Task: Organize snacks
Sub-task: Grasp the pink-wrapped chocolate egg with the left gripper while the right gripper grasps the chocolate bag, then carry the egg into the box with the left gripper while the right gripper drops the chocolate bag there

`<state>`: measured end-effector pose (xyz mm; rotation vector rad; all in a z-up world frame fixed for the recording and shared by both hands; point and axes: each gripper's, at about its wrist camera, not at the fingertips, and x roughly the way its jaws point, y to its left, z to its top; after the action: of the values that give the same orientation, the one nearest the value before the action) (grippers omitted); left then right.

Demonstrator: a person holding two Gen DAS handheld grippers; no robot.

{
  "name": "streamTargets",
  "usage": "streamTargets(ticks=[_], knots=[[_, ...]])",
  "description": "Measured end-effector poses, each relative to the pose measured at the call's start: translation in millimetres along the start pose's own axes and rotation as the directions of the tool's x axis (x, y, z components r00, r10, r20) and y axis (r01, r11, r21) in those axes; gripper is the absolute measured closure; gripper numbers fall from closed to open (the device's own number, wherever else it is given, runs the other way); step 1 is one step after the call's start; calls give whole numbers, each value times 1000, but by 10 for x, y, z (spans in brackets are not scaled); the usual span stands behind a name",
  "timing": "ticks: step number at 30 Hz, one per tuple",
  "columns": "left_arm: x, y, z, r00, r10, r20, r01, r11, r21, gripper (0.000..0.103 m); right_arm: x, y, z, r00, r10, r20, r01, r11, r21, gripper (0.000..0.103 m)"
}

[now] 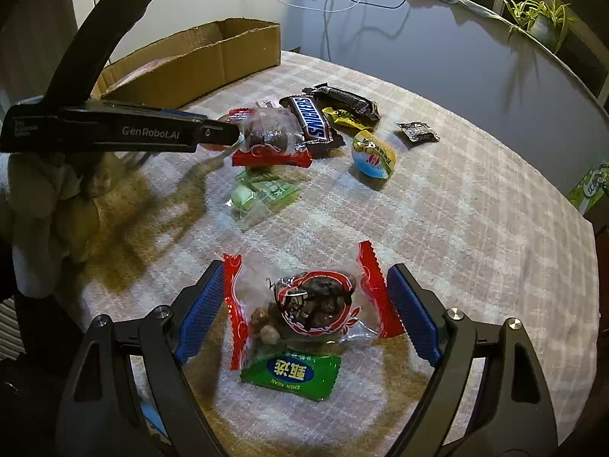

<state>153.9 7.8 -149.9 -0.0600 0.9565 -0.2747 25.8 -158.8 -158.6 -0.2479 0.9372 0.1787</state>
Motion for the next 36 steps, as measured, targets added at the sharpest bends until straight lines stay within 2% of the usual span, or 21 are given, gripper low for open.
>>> streamTargets(ticks=[6, 10, 16, 26, 36], knots=[[33, -36, 24, 1000, 17, 12, -17, 1000, 21, 72, 10, -17, -2, 1000, -10, 3, 10, 1000, -5, 25], [34, -46, 24, 1000, 22, 15, -22, 999, 27, 73, -25, -22, 2, 1000, 1, 10, -1, 1000, -1, 37], [-17, -54, 2, 1000, 13, 22, -13, 1000, 22, 74, -76, -46, 0, 1000, 7, 27, -7, 1000, 28, 42], [-266, -46, -46, 998, -10, 62, 9, 1000, 8, 74, -247, -159, 25, 997, 14, 76, -20, 996, 84, 43], [-588, 5, -6, 991, -20, 131, 20, 1000, -1, 74, -413, -144, 178, 992, 5, 127, -15, 997, 79, 43]])
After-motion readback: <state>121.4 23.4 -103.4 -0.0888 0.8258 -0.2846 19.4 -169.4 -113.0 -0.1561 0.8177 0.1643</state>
